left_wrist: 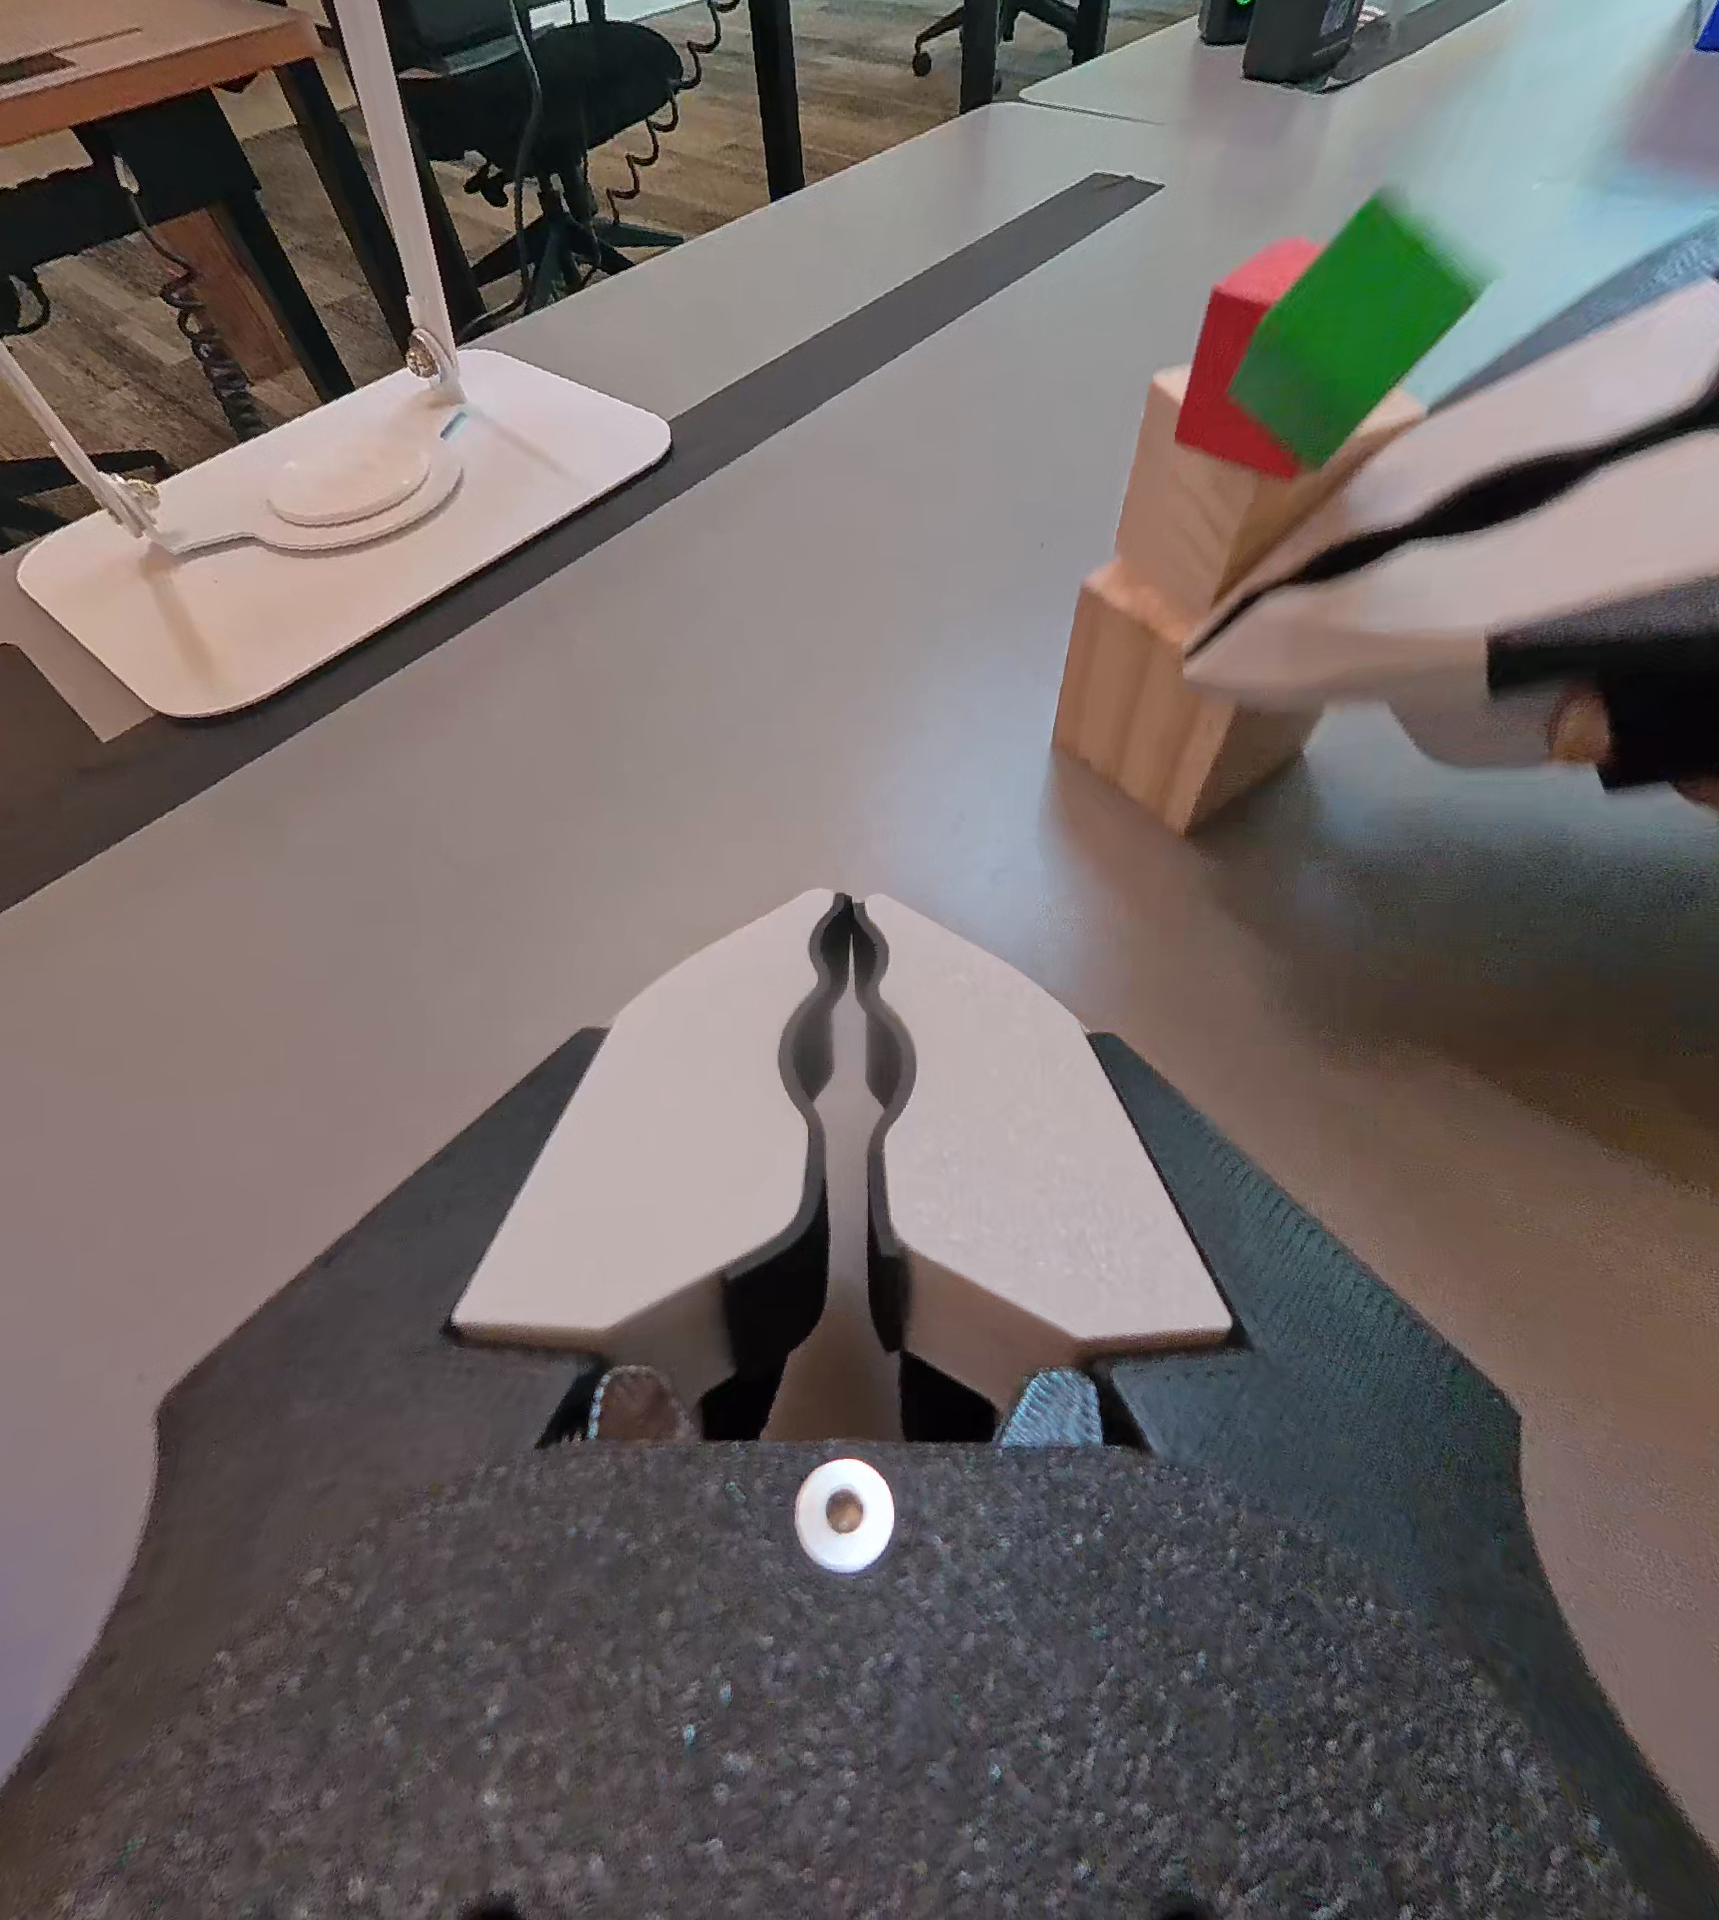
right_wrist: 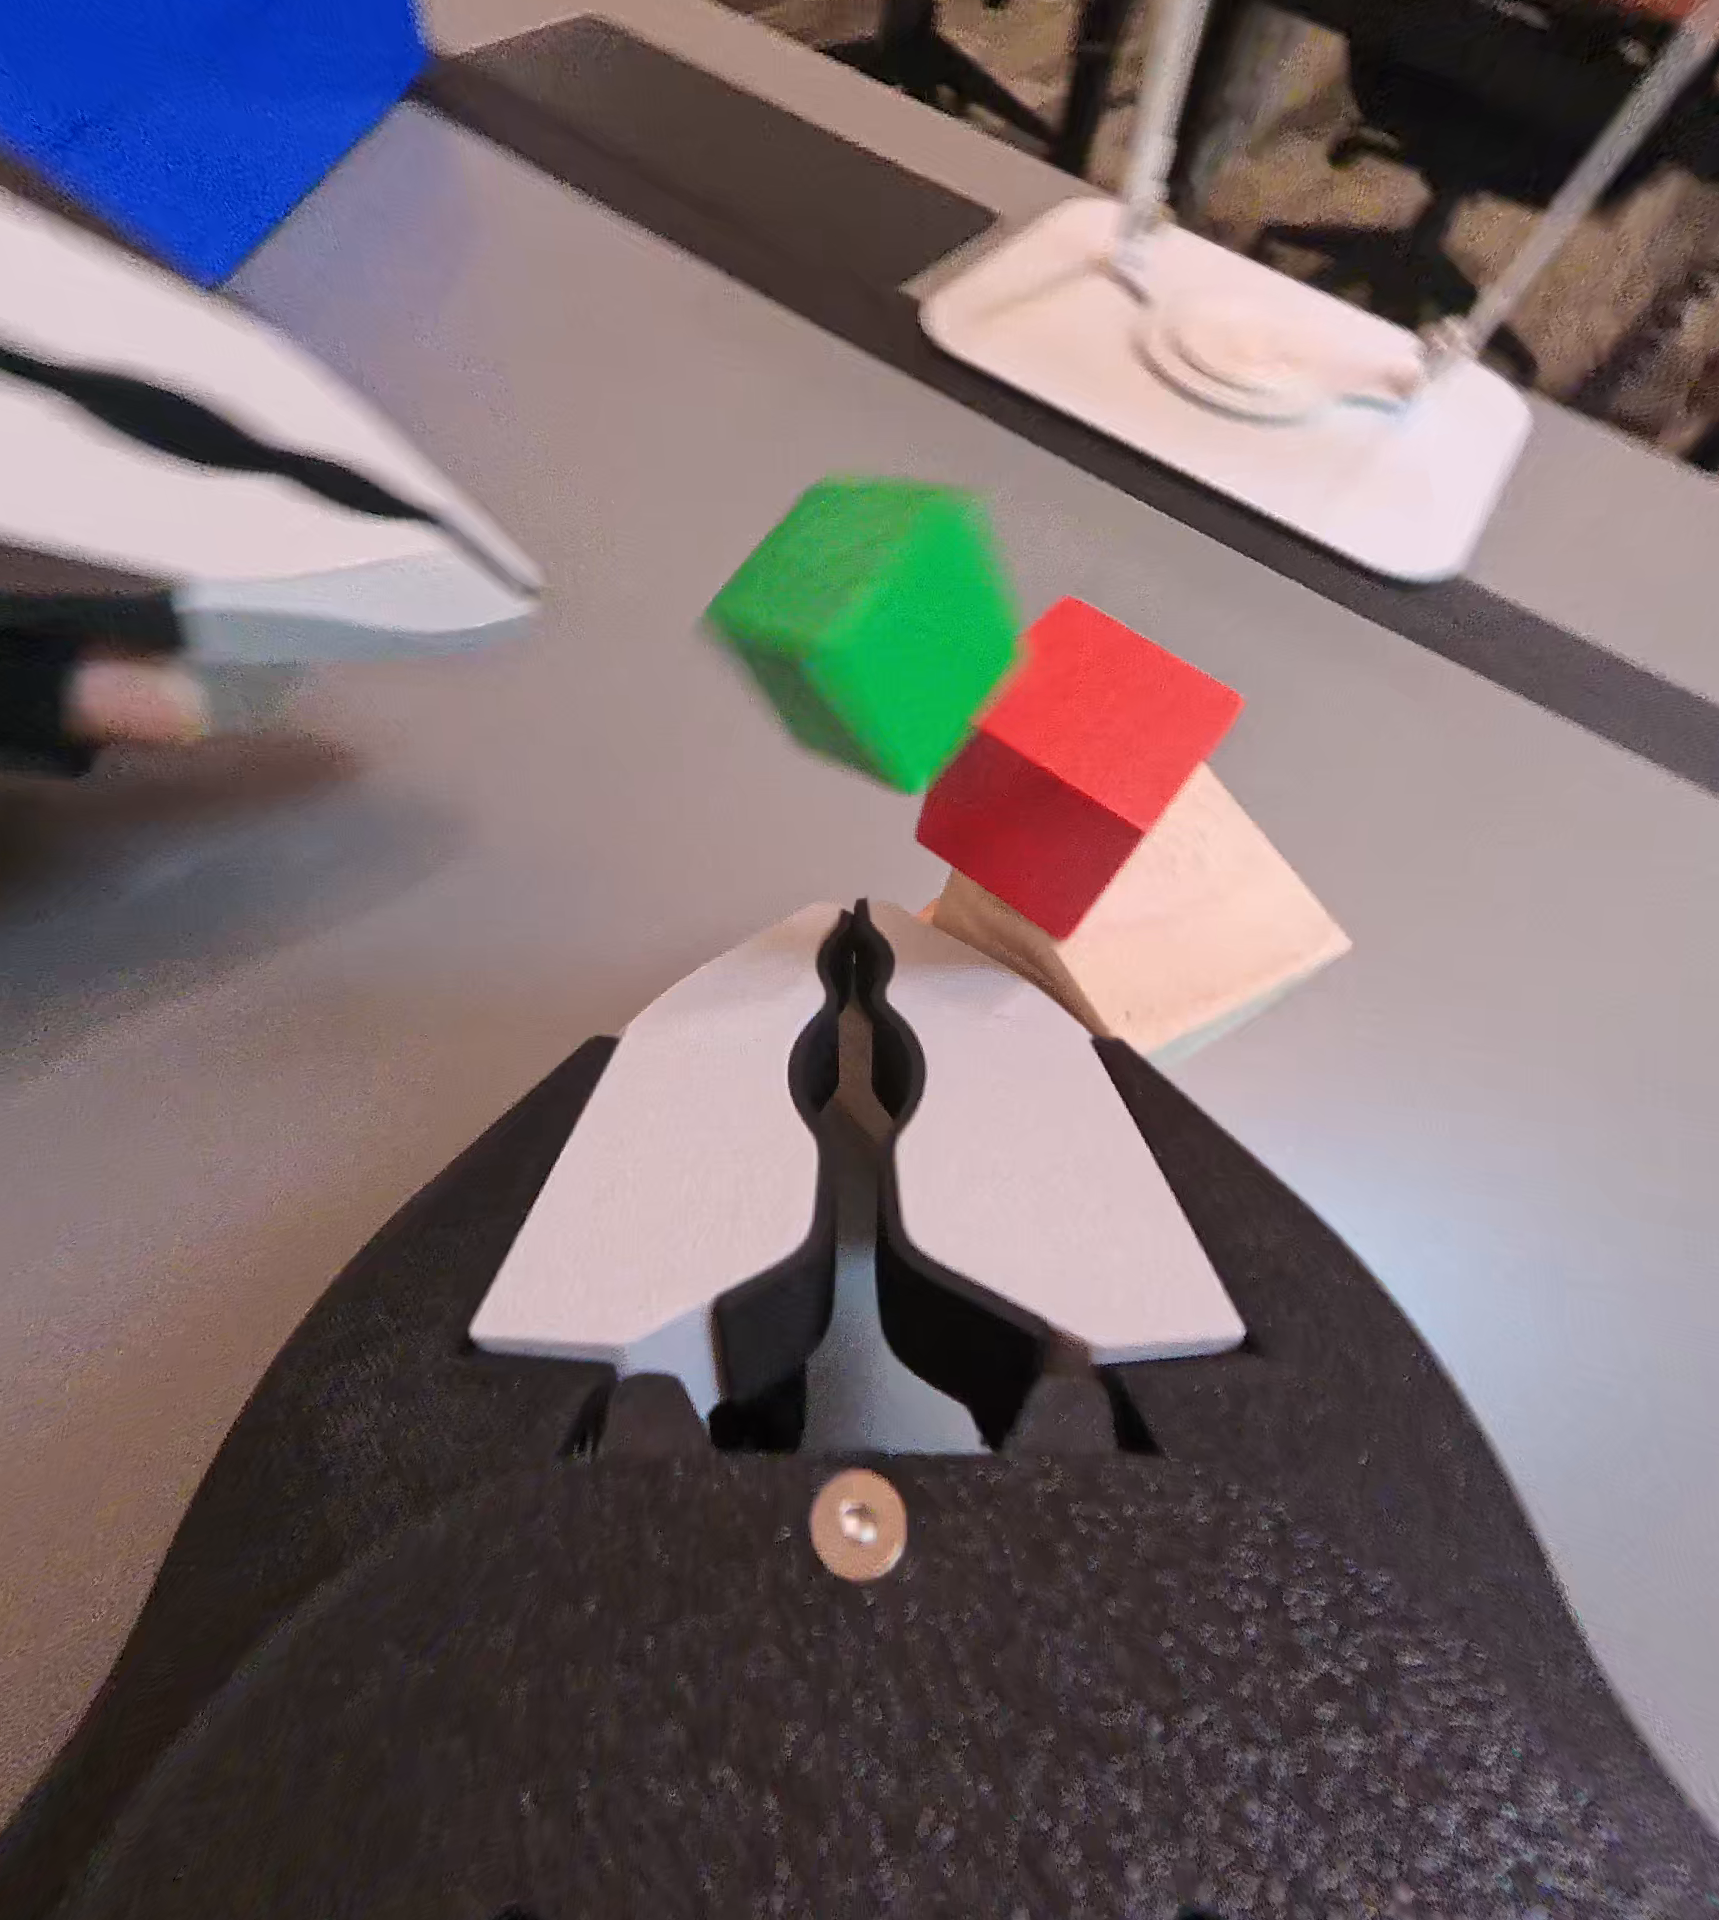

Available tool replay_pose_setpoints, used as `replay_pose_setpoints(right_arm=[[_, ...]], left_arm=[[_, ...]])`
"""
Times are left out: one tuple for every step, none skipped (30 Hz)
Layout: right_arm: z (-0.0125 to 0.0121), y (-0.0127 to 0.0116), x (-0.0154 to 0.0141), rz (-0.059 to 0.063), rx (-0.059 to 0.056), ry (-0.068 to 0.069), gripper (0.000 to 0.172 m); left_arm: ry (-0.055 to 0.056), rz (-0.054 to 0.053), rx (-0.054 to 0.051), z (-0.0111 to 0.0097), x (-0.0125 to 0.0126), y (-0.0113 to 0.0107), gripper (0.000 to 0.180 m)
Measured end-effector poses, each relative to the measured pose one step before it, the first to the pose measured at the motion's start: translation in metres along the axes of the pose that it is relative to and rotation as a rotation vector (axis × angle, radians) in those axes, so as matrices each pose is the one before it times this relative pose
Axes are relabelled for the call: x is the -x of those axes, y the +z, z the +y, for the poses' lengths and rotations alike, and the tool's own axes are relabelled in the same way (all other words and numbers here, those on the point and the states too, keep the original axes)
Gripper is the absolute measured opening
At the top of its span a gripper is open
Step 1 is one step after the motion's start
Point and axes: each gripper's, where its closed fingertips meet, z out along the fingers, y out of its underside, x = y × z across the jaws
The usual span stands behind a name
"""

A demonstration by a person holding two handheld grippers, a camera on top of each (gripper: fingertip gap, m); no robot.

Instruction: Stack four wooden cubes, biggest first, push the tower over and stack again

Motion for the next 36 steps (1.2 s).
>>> replay_pose_setpoints(right_arm=[[0.00151,-0.00171,-0.01643,0.0175,-0.0048,0.0591,0.000],[0.00105,-0.00189,-0.01607,0.0201,-0.0057,0.0476,0.000],[0.00091,-0.00193,-0.01421,0.0137,-0.0069,0.0438,0.000],[0.00044,-0.00204,-0.01165,0.0036,-0.0075,0.0458,0.000],[-0.00074,-0.00255,-0.00997,0.0012,-0.0114,0.0432,0.000],[-0.00227,-0.00308,-0.00901,0.0057,-0.0179,0.0332,0.000],[-0.00379,-0.00353,-0.00920,0.0153,-0.0211,0.0221,0.000],[-0.00505,-0.00375,-0.00969,0.0227,-0.0264,0.0158,0.000],[-0.00583,-0.00349,-0.01048,0.0268,-0.0299,0.0170,0.000],[-0.00552,-0.00314,-0.01100,0.0265,-0.0280,0.0199,0.000],[-0.00474,-0.00246,-0.01126,0.0250,-0.0226,0.0198,0.000],[-0.00326,-0.00189,-0.01093,0.0224,-0.0166,0.0169,0.000],[-0.00202,-0.00129,-0.00939,0.0154,-0.0113,0.0140,0.000],[-0.00093,-0.00088,-0.00753,0.0099,-0.0079,0.0140,0.000],[-0.00029,-0.00065,-0.00522,0.0029,-0.0059,0.0146,0.000],[0.00006,-0.00027,-0.00264,-0.0034,-0.0023,0.0125,0.000],[0.00002,-0.00009,-0.00079,-0.0050,-0.0007,0.0081,0.001],[-0.00059,-0.00008,0.00049,-0.0056,-0.0018,0.0025,0.000],[-0.00091,-0.00016,0.00114,-0.0050,-0.0035,-0.0024,0.000],[-0.00105,-0.00029,0.00117,-0.0035,-0.0053,-0.0053,0.000],[-0.00080,-0.00024,0.00108,-0.0045,-0.0043,-0.0060,0.000],[-0.00085,-0.00040,0.00133,-0.0076,-0.0058,-0.0051,0.000],[-0.00136,-0.00069,0.00054,-0.0039,-0.0084,-0.0035,0.000],[-0.00142,-0.00079,-0.00052,0.0010,-0.0073,-0.0037,0.000],[-0.00154,-0.00073,-0.00070,-0.0001,-0.0074,-0.0032,0.000],[-0.00157,-0.00057,-0.00084,-0.0016,-0.0089,0.0003,0.000],[-0.00117,-0.00037,-0.00107,-0.0021,-0.0083,0.0043,0.000],[-0.00050,-0.00019,-0.00090,-0.0030,-0.0043,0.0067,0.000],[-0.00013,0.00001,-0.00050,-0.0047,-0.0015,0.0073,0.000],[-0.00012,-0.00007,-0.00022,-0.0045,-0.0014,0.0064,0.000],[-0.00012,-0.00017,-0.00006,-0.0030,-0.0017,0.0045,0.001],[-0.00043,-0.00029,0.00020,-0.0027,-0.0029,0.0021,0.001],[-0.00066,-0.00036,0.00043,-0.0030,-0.0039,0.0007,0.001],[-0.00067,-0.00028,0.00078,-0.0035,-0.0035,0.0005,0.001],[-0.00059,-0.00019,0.00092,-0.0048,-0.0024,0.0012,0.002],[-0.00048,-0.00010,0.00080,-0.0041,-0.0020,0.0016,0.002]], left_arm=[[0.0040,0.0007,-0.0010,-0.00025,-0.00030,0.00003,0.000],[0.0028,0.0015,-0.0011,-0.00027,-0.00035,0.00006,0.000],[0.0012,0.0027,-0.0002,-0.00006,-0.00044,0.00030,0.000],[0.0013,0.0030,0.0015,0.00029,-0.00035,0.00040,0.000],[0.0022,0.0015,0.0025,0.00053,-0.00026,0.00053,0.000],[0.0020,0.0008,0.0026,0.00064,0.00004,0.00035,0.000],[0.0000,0.0006,0.0024,0.00061,0.00007,0.00039,0.000],[-0.0017,-0.0001,0.0013,0.00074,0.00022,0.00014,0.000],[-0.0014,-0.0001,0.0008,0.00047,0.00017,0.00014,0.000],[-0.0012,-0.0004,0.0008,0.00044,0.00029,0.00022,0.000],[-0.0016,0.0002,0.0015,0.00065,0.00015,0.00038,0.000],[-0.0013,0.0007,0.0032,0.00079,0.00001,0.00061,0.000],[-0.0005,0.0010,0.0037,0.00097,-0.00013,0.00078,0.000],[0.0004,0.0012,0.0043,0.00105,-0.00023,0.00072,0.000],[0.0010,0.0006,0.0039,0.00081,-0.00025,0.00065,0.000],[0.0013,0.0006,0.0026,0.00062,-0.00021,0.00057,0.000],[0.0014,0.0003,0.0024,0.00047,-0.00014,0.00037,0.000],[0.0016,-0.0007,0.0014,0.00031,0.00003,0.00028,0.000],[0.0014,-0.0014,0.0004,0.00018,0.00021,-0.00005,0.000],[0.0001,-0.0016,-0.0014,-0.00020,0.00037,-0.00006,0.000],[-0.0009,-0.0009,-0.0023,-0.00026,0.00023,-0.00012,0.000],[-0.0005,-0.0009,-0.0014,-0.00020,0.00023,-0.00006,0.000],[0.0011,-0.0029,-0.0023,-0.00033,0.00047,-0.00001,0.000],[0.0042,-0.0070,-0.0061,-0.00105,0.00081,-0.00046,0.000],[0.0068,-0.0081,-0.0110,-0.00197,0.00094,-0.00075,0.000],[0.0054,-0.0056,-0.0127,-0.00215,0.00068,-0.00073,0.000],[0.0025,-0.0034,-0.0107,-0.00179,0.00052,-0.00055,0.000],[0.0014,-0.0031,-0.0077,-0.00110,0.00054,-0.00020,0.000],[0.0012,-0.0009,-0.0032,-0.00039,0.00039,-0.00005,0.000],[-0.0004,-0.0009,0.0004,0.00025,0.00034,0.00009,0.000],[-0.0003,-0.0021,-0.0007,0.00016,0.00053,0.00004,0.000],[0.0002,-0.0024,-0.0020,-0.00014,0.00035,-0.00012,0.000],[0.0001,-0.0021,-0.0009,0.00016,0.00034,-0.00004,0.000],[-0.0002,-0.0017,0.0016,0.00040,0.00033,-0.00002,0.000],[0.0002,-0.0023,0.0010,0.00046,0.00029,-0.00008,0.000],[0.0009,-0.0013,-0.0009,0.00003,0.00024,-0.00003,0.000]])
